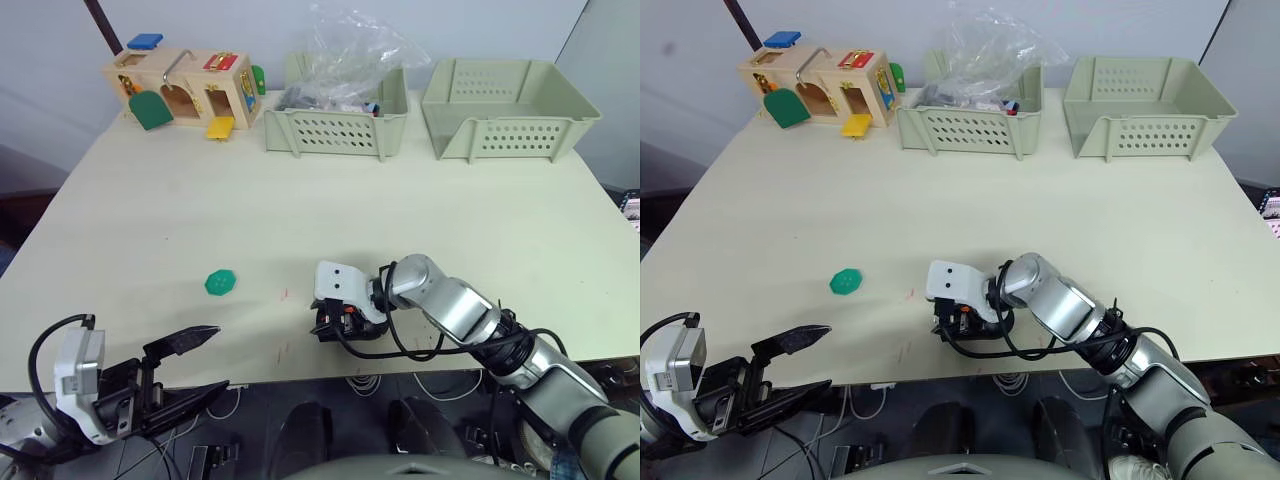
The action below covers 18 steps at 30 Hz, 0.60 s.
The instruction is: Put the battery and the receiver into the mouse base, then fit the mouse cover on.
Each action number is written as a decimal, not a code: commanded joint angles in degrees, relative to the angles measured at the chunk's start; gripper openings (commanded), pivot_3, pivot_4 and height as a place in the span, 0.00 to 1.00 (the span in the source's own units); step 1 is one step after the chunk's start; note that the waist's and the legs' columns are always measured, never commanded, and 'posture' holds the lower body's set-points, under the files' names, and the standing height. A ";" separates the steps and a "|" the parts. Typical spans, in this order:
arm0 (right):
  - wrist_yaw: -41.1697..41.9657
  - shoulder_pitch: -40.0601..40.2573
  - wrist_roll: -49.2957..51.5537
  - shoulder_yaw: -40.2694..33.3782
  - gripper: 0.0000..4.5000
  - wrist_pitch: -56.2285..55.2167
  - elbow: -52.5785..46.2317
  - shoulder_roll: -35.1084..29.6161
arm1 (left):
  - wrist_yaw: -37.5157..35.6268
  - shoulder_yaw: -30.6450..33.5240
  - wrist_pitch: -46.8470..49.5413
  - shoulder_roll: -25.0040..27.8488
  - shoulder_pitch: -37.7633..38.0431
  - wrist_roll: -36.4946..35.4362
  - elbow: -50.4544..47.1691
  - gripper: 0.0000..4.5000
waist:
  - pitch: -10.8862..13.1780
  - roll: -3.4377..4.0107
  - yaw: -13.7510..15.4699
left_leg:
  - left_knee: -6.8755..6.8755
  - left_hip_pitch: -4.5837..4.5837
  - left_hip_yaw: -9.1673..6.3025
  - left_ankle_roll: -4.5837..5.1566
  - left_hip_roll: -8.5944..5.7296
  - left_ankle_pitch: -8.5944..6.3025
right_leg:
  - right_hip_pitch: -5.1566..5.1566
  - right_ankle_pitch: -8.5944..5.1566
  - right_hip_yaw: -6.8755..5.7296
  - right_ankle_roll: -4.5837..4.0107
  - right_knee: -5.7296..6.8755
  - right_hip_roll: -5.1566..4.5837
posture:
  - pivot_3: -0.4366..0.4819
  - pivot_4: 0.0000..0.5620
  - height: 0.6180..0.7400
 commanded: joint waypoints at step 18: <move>2.66 19.57 20.61 -28.23 0.47 -8.96 -21.31 -7.41 | -0.16 0.55 0.47 0.56 -2.62 -0.64 0.67 1.00 | 1.73 -0.11 -0.29 | -0.01 -1.13 -0.54 -0.01 0.03 0.01 | -0.74 0.02 -0.44 -0.04 -0.01 0.46 | 0.48 0.27 1.00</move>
